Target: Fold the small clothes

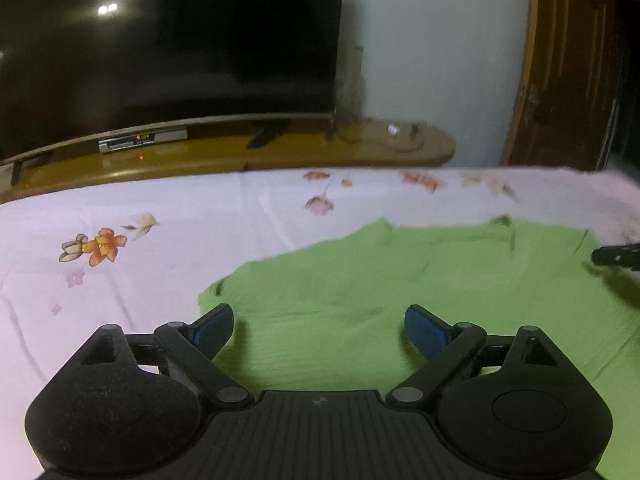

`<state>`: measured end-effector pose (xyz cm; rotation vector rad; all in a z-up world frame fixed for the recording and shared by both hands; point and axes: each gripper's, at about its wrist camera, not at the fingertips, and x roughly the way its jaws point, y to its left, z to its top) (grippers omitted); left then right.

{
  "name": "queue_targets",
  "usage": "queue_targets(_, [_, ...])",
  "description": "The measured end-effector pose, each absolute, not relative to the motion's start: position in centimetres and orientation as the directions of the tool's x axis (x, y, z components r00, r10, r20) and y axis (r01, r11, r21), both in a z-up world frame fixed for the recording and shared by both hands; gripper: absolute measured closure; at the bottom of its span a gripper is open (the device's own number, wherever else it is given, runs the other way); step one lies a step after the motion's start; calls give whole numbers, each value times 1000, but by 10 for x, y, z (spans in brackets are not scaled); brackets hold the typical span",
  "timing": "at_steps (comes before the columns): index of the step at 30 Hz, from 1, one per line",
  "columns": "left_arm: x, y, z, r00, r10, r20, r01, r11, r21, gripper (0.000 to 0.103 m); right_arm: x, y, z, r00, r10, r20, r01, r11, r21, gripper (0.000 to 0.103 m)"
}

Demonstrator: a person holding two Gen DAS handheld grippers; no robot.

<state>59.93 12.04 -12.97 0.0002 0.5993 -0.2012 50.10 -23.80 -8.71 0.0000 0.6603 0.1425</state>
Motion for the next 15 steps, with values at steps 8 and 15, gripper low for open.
queue_targets(8, [610,105,-138,763,-168,-625,200,980,-20,11,520,-262,-100,751,43,-659,-15,999,48,77])
queue_targets(15, [640,82,-118,792,-203,-575,207,976,-60,11,535,-265,-78,810,61,-584,-45,998,42,78])
